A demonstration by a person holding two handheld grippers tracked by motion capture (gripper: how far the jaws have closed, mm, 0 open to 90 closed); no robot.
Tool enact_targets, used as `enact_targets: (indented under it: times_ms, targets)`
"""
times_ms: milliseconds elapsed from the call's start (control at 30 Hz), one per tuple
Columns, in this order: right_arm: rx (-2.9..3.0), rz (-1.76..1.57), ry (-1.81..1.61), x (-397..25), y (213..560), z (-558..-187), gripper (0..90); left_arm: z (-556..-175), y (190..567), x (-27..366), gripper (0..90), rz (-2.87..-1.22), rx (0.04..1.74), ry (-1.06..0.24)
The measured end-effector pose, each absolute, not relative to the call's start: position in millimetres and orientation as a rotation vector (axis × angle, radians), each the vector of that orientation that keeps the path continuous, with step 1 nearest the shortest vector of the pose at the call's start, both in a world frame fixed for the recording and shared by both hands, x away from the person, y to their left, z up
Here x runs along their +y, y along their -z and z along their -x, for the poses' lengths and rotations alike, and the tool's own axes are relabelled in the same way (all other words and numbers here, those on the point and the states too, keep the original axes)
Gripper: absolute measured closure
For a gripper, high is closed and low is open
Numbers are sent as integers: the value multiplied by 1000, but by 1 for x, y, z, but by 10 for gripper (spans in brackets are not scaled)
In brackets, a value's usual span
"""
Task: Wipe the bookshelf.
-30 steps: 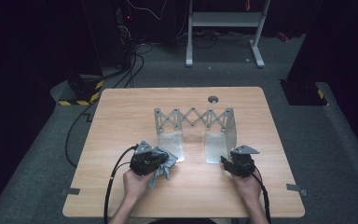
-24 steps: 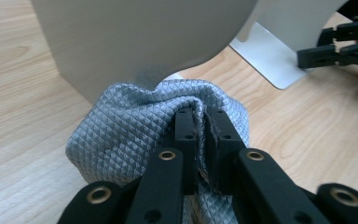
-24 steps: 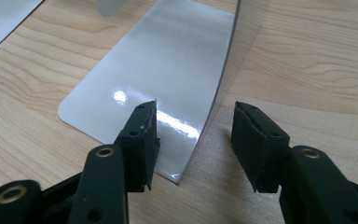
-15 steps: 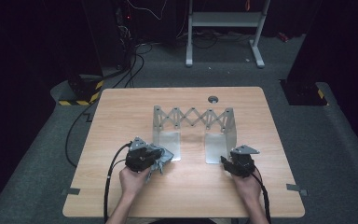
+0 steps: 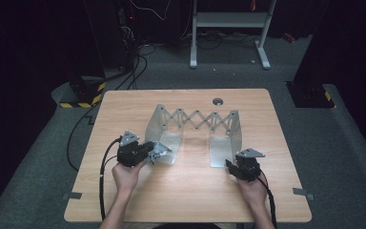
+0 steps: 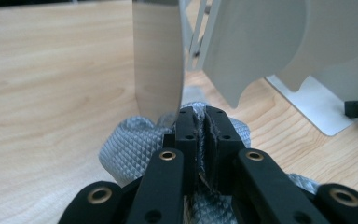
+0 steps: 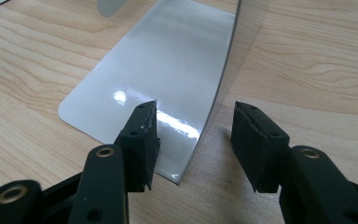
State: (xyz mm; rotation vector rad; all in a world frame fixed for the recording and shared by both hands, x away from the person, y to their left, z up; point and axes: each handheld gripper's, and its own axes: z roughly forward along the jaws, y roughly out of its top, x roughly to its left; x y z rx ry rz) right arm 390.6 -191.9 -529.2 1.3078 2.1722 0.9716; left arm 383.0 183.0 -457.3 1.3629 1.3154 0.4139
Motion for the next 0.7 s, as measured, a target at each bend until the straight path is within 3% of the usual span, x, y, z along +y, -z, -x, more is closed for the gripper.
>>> enact_targets:
  times_ms: [300, 700]
  targets:
    - [2173, -1307, -972, -192, 529, -391, 514, -372, 428, 179, 872, -1371, 1223, -460]
    - [2174, -1307, -973, -192, 529, -391, 513, -385, 474, 160, 874, -1504, 1269, -457]
